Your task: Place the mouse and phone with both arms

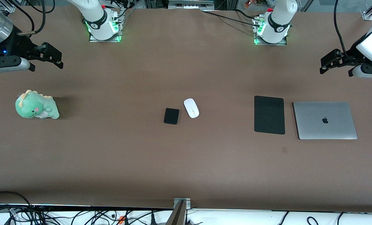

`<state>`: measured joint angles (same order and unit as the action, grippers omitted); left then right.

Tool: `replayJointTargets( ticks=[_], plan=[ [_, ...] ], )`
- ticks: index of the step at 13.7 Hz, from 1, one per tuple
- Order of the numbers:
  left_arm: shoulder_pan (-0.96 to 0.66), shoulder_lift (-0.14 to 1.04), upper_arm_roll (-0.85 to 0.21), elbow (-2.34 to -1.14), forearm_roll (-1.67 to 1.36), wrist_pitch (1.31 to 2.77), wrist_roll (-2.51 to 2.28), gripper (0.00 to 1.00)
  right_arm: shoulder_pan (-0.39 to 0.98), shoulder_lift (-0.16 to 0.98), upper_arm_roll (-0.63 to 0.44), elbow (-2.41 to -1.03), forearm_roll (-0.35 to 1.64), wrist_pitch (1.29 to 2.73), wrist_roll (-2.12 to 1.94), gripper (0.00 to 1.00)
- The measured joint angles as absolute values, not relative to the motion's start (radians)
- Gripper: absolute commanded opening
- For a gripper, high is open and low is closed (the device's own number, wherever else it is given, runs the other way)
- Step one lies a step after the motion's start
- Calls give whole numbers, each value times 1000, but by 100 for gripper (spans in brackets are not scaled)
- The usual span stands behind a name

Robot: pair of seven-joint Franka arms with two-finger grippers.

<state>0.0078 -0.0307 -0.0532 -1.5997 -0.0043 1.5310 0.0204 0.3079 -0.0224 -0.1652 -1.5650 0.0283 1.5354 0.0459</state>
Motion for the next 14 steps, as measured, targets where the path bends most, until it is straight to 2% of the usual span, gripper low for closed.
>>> replayJointTargets(
  ticks=[14],
  plan=[
    [7, -31, -53, -1599, -4, 1511, 20, 100, 309, -22, -165, -1565, 28, 1542, 46, 100]
  ],
)
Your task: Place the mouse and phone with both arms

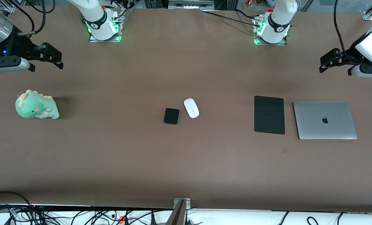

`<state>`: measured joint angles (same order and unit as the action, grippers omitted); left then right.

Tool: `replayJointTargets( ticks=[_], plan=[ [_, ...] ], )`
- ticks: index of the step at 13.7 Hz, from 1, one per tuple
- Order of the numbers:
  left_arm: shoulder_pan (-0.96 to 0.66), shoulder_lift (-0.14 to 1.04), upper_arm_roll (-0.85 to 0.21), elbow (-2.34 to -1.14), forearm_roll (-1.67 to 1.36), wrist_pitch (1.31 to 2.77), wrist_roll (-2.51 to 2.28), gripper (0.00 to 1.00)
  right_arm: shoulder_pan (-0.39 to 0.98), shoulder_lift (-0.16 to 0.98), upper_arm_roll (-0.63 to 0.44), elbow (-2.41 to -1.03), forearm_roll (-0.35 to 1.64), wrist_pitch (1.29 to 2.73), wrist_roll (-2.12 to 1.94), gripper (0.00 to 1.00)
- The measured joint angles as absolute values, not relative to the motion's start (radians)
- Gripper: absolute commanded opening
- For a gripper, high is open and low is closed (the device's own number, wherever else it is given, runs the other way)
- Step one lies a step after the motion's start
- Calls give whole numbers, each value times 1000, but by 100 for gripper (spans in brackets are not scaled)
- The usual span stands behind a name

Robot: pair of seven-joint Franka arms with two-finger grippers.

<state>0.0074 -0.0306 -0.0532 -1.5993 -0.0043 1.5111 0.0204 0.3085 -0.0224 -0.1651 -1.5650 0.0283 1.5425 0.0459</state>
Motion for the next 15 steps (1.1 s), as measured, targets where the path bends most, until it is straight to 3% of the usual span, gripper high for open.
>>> replayJointTargets(
  ticks=[11, 15],
  plan=[
    [1, 9, -54, -1593, -52, 1416, 23, 100, 306, -22, -168, -1565, 28, 1553, 46, 100],
    [-108, 78, -62, -1586, -83, 1443, -68, 100, 307, -22, -169, -1564, 28, 1561, 46, 100]
  ],
)
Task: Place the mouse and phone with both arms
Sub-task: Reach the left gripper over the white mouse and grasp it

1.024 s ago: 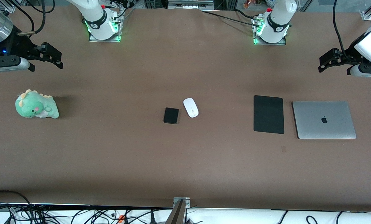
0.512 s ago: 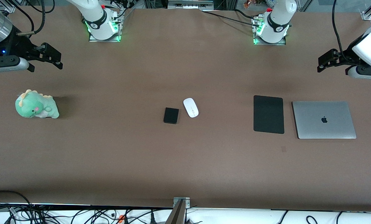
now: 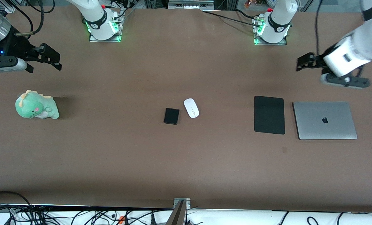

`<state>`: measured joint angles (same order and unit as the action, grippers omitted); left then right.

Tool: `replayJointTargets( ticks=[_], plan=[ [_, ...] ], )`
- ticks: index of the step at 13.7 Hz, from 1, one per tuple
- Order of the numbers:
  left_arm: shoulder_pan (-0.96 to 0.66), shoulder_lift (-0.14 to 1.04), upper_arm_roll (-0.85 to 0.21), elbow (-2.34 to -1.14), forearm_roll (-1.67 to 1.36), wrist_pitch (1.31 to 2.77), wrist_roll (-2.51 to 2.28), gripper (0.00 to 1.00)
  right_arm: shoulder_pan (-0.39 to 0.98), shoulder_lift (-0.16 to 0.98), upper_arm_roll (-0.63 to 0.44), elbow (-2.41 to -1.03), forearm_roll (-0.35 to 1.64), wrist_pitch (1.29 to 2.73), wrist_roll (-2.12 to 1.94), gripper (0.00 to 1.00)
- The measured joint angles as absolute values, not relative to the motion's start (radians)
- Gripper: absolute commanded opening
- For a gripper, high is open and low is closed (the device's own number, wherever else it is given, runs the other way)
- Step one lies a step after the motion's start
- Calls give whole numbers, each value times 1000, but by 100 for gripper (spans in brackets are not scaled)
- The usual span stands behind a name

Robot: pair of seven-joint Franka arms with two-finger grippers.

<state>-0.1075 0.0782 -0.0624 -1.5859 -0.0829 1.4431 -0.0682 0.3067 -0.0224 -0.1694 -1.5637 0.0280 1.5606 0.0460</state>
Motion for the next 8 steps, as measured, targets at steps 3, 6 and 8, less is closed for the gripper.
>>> replayJointTargets(
  ticks=[3, 6, 8],
  plan=[
    [-235, 217, -74, -1585, -85, 1621, -273, 100, 307, -22, -169, -1562, 28, 1561, 46, 100],
    [-352, 340, -79, -1575, -98, 1696, -397, 100, 307, -22, -169, -1562, 28, 1561, 46, 100],
    [-395, 416, -79, -1553, -163, 1706, -431, 100, 308, -22, -169, -1562, 28, 1561, 46, 100]
  ],
)
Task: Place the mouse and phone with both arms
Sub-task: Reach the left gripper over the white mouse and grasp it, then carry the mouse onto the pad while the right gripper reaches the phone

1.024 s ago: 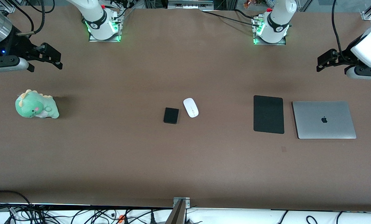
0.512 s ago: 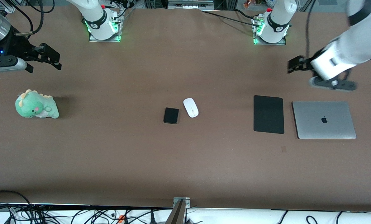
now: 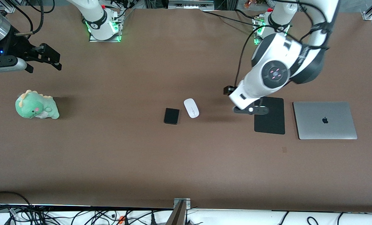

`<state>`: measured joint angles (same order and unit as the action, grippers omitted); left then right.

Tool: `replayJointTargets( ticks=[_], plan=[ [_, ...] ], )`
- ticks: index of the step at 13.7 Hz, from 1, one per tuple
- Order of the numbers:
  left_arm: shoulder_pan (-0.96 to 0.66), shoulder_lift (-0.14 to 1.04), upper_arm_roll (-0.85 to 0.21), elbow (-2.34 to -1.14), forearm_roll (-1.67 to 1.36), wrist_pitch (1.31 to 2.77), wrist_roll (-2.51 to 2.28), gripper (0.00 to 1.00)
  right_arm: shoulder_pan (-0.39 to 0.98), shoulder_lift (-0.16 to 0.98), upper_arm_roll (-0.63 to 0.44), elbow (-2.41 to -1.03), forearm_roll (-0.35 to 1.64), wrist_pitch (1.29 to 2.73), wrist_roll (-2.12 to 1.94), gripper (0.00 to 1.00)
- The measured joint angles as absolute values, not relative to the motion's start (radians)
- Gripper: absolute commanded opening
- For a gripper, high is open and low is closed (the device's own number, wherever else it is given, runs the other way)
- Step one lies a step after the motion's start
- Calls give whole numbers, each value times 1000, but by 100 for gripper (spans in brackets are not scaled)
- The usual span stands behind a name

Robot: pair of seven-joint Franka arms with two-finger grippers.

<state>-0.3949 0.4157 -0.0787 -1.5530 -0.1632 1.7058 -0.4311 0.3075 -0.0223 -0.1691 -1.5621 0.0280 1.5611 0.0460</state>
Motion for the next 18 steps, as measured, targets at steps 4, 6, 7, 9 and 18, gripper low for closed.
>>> replayJointTargets(
  ticks=[4, 6, 7, 9, 18],
  plan=[
    [-472, 581, -79, -1517, -217, 1924, -594, 100, 308, -22, -169, -1562, 28, 1560, 46, 100],
    [-558, 636, -74, -1512, -194, 2073, -777, 100, 308, -21, -169, -1562, 28, 1560, 46, 100],
    [-590, 658, -71, -1512, -175, 2133, -838, 100, 308, -21, -169, -1562, 28, 1560, 46, 100],
    [-637, 714, -67, -1513, -136, 2210, -896, 100, 308, -21, -168, -1562, 28, 1560, 45, 100],
    [-692, 823, -64, -1515, -79, 2312, -1016, 100, 308, -21, -168, -1562, 28, 1561, 45, 100]
  ],
)
